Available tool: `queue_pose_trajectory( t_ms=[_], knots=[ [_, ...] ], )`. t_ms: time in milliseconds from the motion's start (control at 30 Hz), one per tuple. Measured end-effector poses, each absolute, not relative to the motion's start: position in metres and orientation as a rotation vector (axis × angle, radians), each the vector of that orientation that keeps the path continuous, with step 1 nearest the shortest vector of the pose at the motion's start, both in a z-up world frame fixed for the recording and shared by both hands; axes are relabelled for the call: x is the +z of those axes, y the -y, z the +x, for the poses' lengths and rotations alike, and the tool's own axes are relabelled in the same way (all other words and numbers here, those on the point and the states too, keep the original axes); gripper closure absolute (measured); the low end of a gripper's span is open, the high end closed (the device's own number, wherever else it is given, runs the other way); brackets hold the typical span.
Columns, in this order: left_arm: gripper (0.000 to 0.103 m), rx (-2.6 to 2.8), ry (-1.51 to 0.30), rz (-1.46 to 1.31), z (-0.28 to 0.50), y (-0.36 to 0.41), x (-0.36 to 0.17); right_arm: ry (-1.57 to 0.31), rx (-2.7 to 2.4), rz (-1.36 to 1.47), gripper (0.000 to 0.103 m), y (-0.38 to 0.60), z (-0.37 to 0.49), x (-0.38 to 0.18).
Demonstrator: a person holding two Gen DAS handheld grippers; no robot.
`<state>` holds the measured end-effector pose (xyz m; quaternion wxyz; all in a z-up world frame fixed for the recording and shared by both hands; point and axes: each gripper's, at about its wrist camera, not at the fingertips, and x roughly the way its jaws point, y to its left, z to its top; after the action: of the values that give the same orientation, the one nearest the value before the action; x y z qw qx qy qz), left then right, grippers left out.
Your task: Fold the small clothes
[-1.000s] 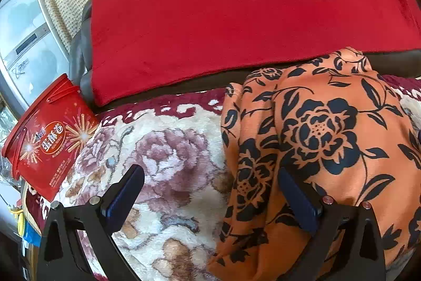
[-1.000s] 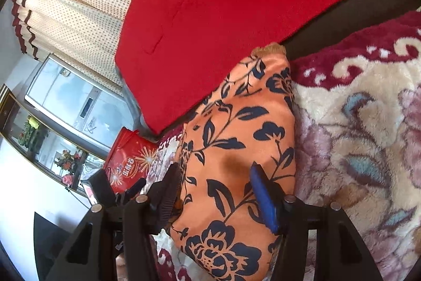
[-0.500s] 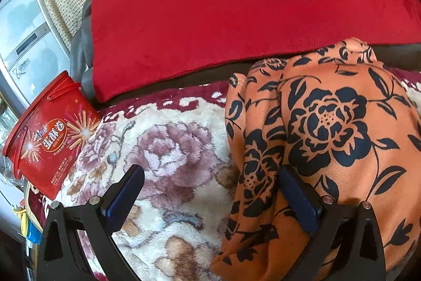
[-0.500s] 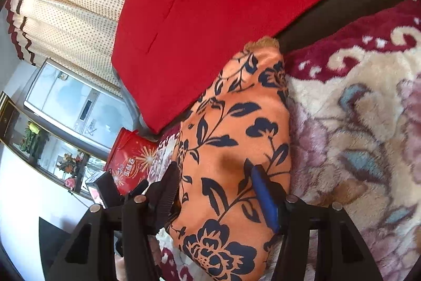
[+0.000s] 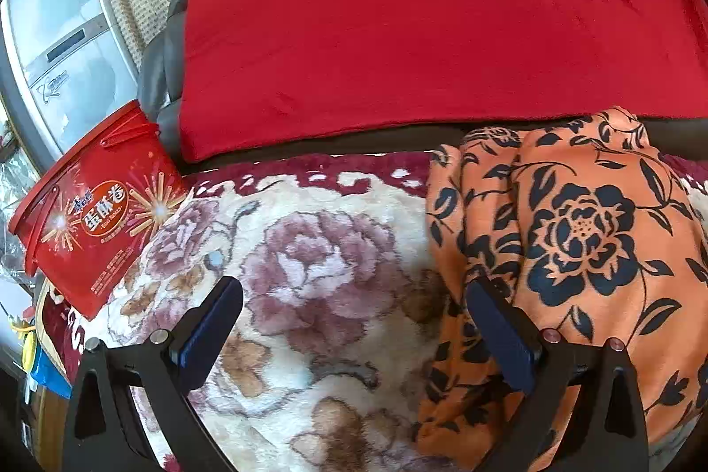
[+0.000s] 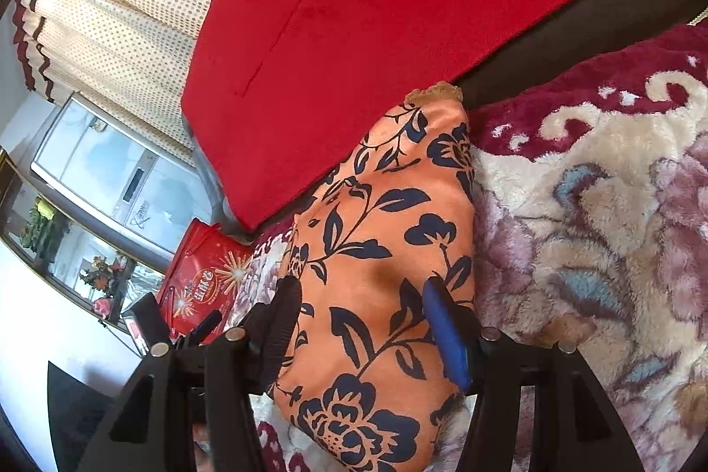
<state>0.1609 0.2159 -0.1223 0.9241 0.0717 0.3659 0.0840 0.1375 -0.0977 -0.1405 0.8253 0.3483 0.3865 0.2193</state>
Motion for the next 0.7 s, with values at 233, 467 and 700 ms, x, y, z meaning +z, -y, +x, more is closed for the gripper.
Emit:
queue_pose_trajectory(
  t_ms=[233, 467, 700],
  knots=[
    [0.002, 0.198, -0.775, 0.141, 0.164, -0.226, -0.129, -0.839, 0.495, 0.717, 0.041, 0.085, 0.138, -0.144],
    [0.002, 0.129, -0.869, 0.144, 0.174, -0.226, -0.146, -0.872, 0.513, 0.691, 0.041, 0.076, 0.140, -0.149],
    [0.002, -0.071, -0.936, -0.166, 0.182, -0.260, -0.145, -0.857, 0.448, 0.789, 0.033, 0.111, 0.140, -0.147]
  ],
)
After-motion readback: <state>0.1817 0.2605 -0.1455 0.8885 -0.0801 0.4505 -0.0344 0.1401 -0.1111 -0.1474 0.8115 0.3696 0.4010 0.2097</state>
